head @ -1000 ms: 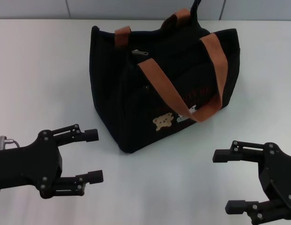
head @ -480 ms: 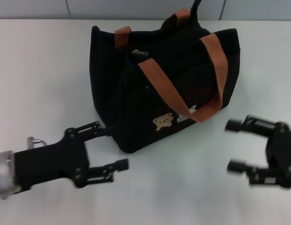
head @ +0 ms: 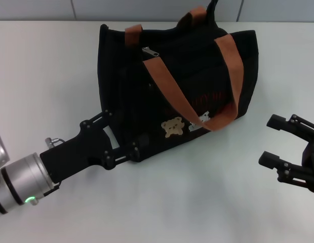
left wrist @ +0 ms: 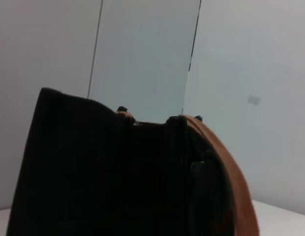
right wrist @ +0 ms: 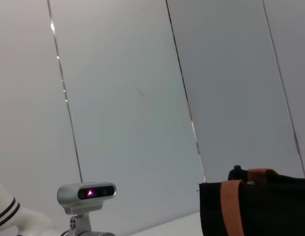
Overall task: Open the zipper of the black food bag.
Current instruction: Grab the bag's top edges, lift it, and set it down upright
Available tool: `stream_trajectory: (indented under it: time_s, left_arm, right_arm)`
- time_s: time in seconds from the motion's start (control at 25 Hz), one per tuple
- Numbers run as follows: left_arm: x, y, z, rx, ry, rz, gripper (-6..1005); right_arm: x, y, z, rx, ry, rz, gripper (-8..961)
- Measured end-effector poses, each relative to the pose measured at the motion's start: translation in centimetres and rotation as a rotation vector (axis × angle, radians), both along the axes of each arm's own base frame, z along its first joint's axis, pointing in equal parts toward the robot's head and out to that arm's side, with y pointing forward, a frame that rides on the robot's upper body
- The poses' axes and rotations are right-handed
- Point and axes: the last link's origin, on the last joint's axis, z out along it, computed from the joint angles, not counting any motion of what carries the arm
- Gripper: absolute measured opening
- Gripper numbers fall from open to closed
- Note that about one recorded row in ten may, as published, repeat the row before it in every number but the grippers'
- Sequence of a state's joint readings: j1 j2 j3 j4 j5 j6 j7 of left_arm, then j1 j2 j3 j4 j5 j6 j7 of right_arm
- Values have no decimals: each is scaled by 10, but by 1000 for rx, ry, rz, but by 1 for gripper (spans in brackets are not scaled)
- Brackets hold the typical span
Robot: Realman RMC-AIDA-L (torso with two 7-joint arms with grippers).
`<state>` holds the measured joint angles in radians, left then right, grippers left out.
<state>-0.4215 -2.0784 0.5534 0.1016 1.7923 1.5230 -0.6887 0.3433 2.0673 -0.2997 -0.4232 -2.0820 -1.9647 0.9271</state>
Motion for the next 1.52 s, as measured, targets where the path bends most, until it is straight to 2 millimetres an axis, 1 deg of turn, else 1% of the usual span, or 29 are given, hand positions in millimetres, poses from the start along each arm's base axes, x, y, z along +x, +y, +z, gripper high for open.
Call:
stream_trajectory:
  time_s: [0.16,0.2,0.32,0.56,0.72,0.92,1.2,1.32,1.52]
  left_arm:
    - [0,3,-1,8,1,13,801]
    - [-2,8,1,42,-11,51,801]
    - [-3,11,3,65,-19,77,798]
    - [-5,10,2,71,-25,101,793]
    - [-1,6,-8,68,-1,77,790]
    - [0,5,-13,77,15,68,786]
    - [0,10,-17,72,46,72,623]
    - [0,11,-17,74,48,71,473]
    - [0,11,-16,73,48,61,444]
  right_arm:
    - [0,0,-2,0,-1,-5,835]
    - [0,0,-2,1,-4,-8,835]
    - [1,1,-3,2,-8,-14,834]
    - [1,3,-5,3,-12,-18,834]
    - [0,4,-5,3,-7,-17,835]
    - [-1,5,-5,5,-9,-16,835]
    - [-1,6,-6,5,-11,-19,834]
    - [0,6,-6,6,-14,-25,834]
    - [0,7,-9,2,-10,-33,834]
